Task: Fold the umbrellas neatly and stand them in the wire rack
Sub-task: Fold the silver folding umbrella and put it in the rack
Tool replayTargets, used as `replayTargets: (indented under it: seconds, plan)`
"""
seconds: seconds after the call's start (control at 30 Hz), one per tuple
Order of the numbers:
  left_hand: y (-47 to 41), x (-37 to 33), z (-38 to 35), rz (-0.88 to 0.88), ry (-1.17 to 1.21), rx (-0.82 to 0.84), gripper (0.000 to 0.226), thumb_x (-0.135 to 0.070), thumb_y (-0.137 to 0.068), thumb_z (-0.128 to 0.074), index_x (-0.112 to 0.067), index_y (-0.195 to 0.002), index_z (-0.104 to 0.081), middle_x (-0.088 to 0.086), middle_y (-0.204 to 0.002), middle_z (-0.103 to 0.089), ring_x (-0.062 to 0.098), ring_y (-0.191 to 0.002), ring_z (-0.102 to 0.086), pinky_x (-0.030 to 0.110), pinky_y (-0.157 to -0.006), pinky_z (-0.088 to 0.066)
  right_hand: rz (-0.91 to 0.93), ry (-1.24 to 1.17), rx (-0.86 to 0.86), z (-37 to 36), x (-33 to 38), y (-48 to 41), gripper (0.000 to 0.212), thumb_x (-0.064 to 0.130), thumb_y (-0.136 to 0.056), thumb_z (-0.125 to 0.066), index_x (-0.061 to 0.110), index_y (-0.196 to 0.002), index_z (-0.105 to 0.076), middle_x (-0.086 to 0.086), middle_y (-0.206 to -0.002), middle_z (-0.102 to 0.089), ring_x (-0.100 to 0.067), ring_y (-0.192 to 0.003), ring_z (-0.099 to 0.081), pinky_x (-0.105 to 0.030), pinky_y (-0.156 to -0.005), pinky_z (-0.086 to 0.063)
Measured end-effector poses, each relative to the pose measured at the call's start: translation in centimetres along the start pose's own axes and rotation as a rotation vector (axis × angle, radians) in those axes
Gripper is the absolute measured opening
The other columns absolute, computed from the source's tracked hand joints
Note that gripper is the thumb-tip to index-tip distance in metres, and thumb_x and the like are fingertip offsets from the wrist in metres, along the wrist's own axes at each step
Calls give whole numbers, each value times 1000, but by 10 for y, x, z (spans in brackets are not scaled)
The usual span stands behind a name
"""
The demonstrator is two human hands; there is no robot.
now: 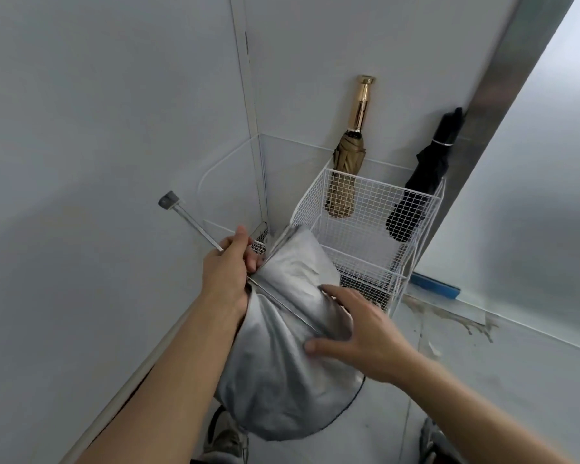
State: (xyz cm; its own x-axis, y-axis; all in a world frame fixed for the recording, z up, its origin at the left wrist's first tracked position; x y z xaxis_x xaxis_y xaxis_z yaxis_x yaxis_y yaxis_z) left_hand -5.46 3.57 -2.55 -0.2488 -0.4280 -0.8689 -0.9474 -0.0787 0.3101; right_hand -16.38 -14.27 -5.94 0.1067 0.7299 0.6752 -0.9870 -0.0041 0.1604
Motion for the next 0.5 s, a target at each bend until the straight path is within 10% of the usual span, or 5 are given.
replayTargets:
  seconds: [0.1, 0.27, 0.5]
  plan:
    - [9, 0, -14, 39, 114, 135, 36, -23, -101, -51, -10, -69, -47, -1, -38, -33, 11, -38, -37, 18, -45, -41, -90, -79, 151, -11, -11, -4, 116, 83, -47, -74, 51, -146, -23, 21, -139, -44, -8, -122, -48, -34, -107, -40]
    - [12, -7, -18, 65, 104, 214, 29, -22, -98, -55, -10, -73, -52, 0, -46, -41, 10, -43, -44, 18, -50, -45, -100, -84, 30, -2, -8, -4, 74, 56, -53, -72, 45, -124, -53, 17, -102, -65, -6, -92, -62, -38, -86, -55]
    - [10, 2, 6, 22, -8, -95, 25, -9, -84, -74, -12, -67, -56, 8, -62, -59, 23, -66, -55, 39, -75, -49, 63, 401, -265, 21, 23, 9, 77, 60, -73, -62, 43, -143, -32, 13, -116, -67, -14, -96, -65, -27, -73, -42]
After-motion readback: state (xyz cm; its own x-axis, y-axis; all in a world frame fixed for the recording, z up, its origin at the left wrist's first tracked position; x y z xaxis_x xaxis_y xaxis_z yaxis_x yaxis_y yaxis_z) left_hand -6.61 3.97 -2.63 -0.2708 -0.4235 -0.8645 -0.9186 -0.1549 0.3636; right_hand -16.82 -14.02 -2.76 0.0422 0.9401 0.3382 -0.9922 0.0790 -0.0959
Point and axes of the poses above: each hand's wrist, its own y-axis away from the middle knuckle, its own z-axis out of the back of the hand, x = y × z, the point moved 7 cm from there along -y, towards the middle knuckle
